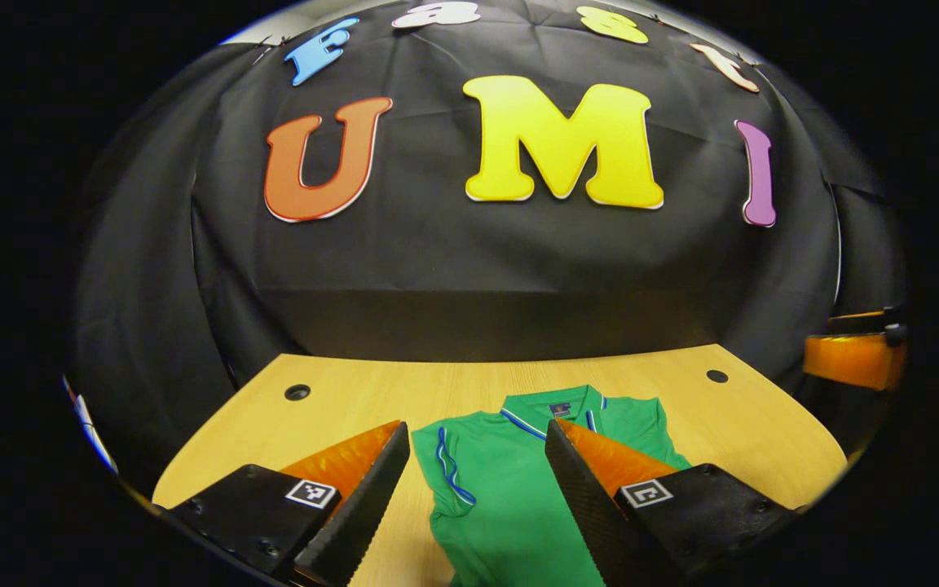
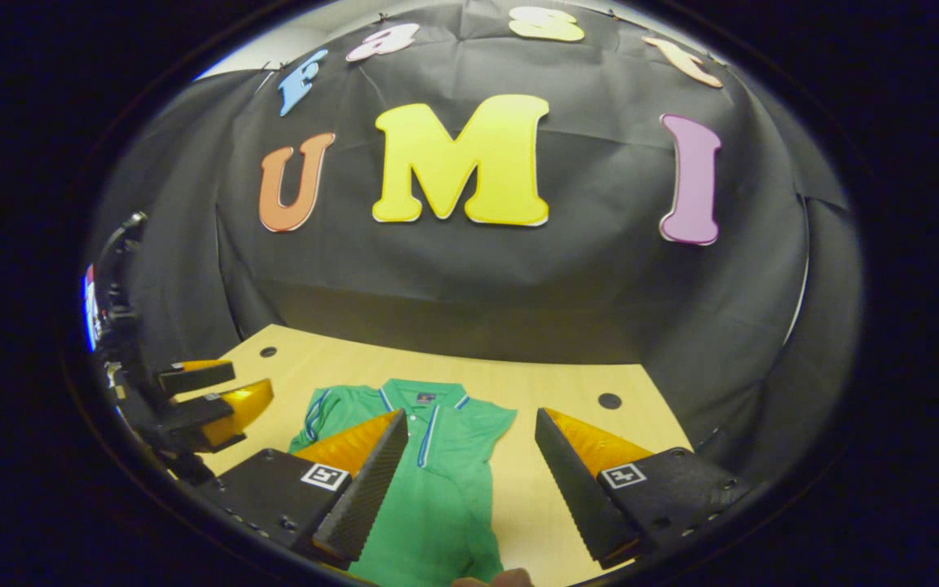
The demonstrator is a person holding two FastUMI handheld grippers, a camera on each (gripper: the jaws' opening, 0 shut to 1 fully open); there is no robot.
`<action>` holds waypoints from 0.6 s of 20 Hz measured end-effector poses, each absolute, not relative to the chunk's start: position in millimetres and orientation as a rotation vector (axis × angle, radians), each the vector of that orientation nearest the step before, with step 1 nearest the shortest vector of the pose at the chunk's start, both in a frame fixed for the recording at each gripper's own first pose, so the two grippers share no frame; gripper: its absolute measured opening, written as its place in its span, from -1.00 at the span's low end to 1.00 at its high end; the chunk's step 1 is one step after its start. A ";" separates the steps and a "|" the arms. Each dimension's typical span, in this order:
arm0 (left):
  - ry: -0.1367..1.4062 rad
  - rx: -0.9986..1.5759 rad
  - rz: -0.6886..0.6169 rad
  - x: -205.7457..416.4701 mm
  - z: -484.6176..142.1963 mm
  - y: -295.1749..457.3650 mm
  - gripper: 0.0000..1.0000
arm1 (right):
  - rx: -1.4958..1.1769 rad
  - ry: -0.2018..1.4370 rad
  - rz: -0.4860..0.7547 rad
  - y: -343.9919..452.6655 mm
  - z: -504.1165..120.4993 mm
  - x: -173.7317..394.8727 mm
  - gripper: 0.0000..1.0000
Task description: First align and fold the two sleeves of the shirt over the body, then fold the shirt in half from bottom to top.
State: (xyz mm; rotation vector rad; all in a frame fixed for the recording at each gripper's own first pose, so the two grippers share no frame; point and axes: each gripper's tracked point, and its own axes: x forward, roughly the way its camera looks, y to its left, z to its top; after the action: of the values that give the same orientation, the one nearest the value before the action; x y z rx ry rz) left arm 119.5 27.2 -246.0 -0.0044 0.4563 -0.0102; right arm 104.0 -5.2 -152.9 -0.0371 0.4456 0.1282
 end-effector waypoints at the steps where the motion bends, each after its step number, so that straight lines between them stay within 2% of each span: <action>1: 0.481 -0.012 -0.005 124.9 -259.9 28.7 1.00 | -0.033 0.440 0.115 -11.2 -149.7 95.9 0.93; 2: 0.506 -0.012 0.003 128.9 -274.0 32.4 1.00 | -0.026 0.440 0.103 -16.4 -147.2 89.9 0.84; 3: 0.530 -0.010 0.016 133.8 -286.0 37.3 1.00 | -0.014 0.445 0.093 -21.6 -147.8 84.1 0.92; 4: 0.552 -0.012 0.024 140.3 -299.5 41.4 1.00 | -0.005 0.455 0.084 -25.9 -148.2 80.4 0.86; 6: 0.595 -0.012 0.038 148.7 -327.3 50.6 1.00 | -0.013 0.471 0.067 -36.4 -150.0 74.5 0.86; 7: 0.617 -0.012 0.040 151.4 -340.5 53.5 1.00 | -0.018 0.475 0.056 -42.8 -149.4 71.5 0.92; 8: 0.636 -0.013 0.037 154.0 -352.4 55.0 1.00 | -0.023 0.475 0.044 -48.9 -148.2 69.8 0.87; 12: 0.696 -0.019 0.037 161.0 -388.0 58.2 1.00 | -0.070 0.519 0.011 -67.6 -162.3 64.2 0.90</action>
State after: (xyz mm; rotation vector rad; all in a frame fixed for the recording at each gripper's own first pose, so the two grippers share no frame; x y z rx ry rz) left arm 161.0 58.2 -388.0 -0.0188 0.6958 0.0367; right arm 64.2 -67.6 -162.3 -0.0698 0.5190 0.0114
